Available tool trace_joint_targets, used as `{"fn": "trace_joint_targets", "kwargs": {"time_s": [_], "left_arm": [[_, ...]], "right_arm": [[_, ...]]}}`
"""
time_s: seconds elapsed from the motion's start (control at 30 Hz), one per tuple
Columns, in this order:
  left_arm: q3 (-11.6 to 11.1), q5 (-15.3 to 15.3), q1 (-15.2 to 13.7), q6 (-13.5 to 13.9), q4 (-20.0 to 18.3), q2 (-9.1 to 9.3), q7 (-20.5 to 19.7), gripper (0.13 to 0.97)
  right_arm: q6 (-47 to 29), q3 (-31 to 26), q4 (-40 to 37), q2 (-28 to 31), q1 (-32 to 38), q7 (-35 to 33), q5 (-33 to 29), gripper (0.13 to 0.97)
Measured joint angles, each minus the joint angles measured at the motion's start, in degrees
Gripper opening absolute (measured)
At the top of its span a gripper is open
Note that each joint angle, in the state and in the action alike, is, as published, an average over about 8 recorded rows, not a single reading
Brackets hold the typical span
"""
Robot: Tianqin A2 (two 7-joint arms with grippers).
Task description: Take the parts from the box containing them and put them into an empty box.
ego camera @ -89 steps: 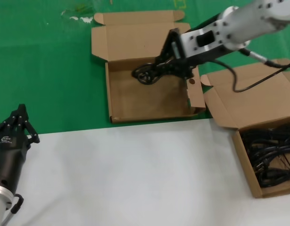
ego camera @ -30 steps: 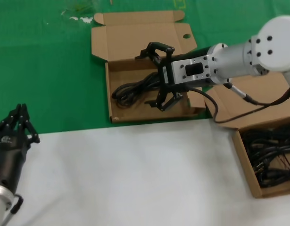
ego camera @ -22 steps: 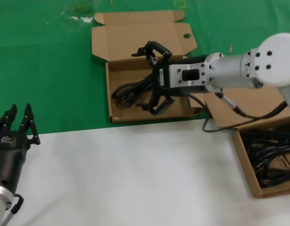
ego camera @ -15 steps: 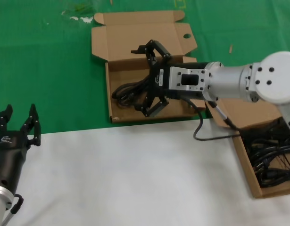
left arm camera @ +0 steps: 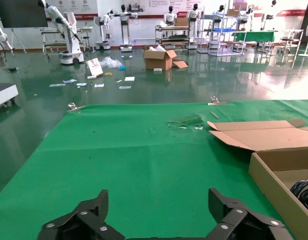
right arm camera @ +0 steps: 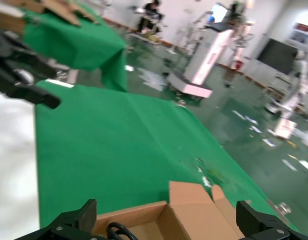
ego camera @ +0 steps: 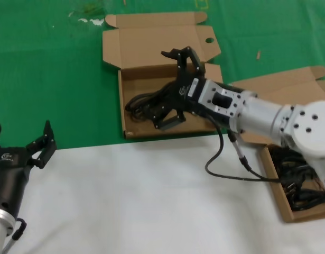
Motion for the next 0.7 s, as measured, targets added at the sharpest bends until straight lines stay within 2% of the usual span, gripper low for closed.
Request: {"fn": "trace_joint_targets", "kwargs": {"time_s": [0.33,0.47,0.7], "left_arm": [[0.00,0.00,0.00,0.00,0.00,0.00,0.01,0.816],[0.00,0.00,0.00,0.00,0.00,0.00,0.02,0.816],[0.00,0.00,0.00,0.00,0.00,0.00,0.03,0.910]], "right_arm": [[7.86,4.55,3.96,-0.67,-8.19,1.54,4.32,0.966],[10.97,6.36,5.54,-0.93,-11.44,2.15,6.04,0.966],[16.51,9.56,8.33,-1.40,-17.21,3.24,9.09,0.966]]}}
